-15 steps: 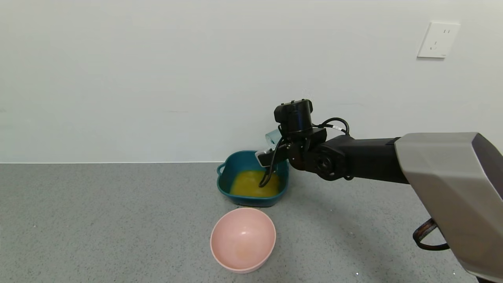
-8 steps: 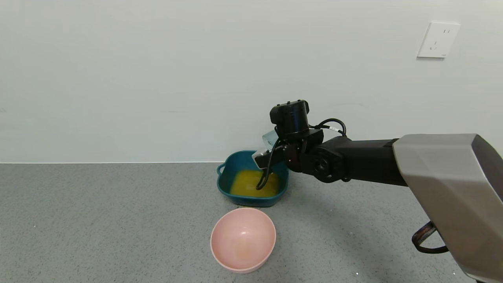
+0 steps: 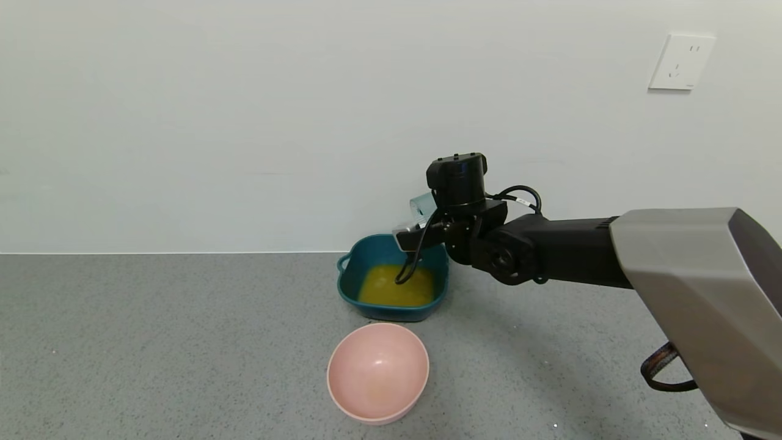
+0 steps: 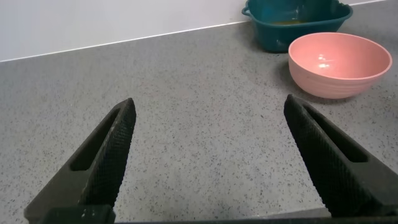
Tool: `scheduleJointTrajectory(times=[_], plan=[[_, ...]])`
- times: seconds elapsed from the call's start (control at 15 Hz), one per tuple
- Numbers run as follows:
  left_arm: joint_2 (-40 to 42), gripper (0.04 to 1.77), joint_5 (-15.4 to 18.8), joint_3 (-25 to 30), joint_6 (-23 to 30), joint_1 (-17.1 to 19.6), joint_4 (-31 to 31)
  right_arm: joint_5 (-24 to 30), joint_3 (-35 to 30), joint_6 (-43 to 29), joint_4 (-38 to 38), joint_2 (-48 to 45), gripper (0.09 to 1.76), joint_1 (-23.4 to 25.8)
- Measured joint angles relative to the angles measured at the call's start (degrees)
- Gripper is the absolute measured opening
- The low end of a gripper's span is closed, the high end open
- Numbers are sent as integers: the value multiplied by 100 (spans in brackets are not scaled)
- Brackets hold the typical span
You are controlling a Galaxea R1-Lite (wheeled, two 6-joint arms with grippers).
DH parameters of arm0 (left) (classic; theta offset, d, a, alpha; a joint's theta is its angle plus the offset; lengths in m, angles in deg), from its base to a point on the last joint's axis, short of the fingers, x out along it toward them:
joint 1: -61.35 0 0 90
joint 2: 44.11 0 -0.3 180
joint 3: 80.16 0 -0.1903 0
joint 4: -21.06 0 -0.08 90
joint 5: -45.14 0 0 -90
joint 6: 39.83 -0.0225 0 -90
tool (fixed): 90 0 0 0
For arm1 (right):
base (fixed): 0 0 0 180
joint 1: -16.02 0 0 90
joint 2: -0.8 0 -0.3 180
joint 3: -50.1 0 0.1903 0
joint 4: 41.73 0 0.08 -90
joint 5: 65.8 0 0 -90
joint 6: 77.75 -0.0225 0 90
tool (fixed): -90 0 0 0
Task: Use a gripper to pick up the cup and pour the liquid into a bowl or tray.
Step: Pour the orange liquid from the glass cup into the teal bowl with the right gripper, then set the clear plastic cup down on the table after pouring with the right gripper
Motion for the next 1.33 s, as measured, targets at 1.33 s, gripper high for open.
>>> scheduleJointTrajectory(times=[1.33], plan=[[0, 172, 0, 0, 0, 0, 0, 1069, -4931, -6684, 1766, -3106, 135, 1281]])
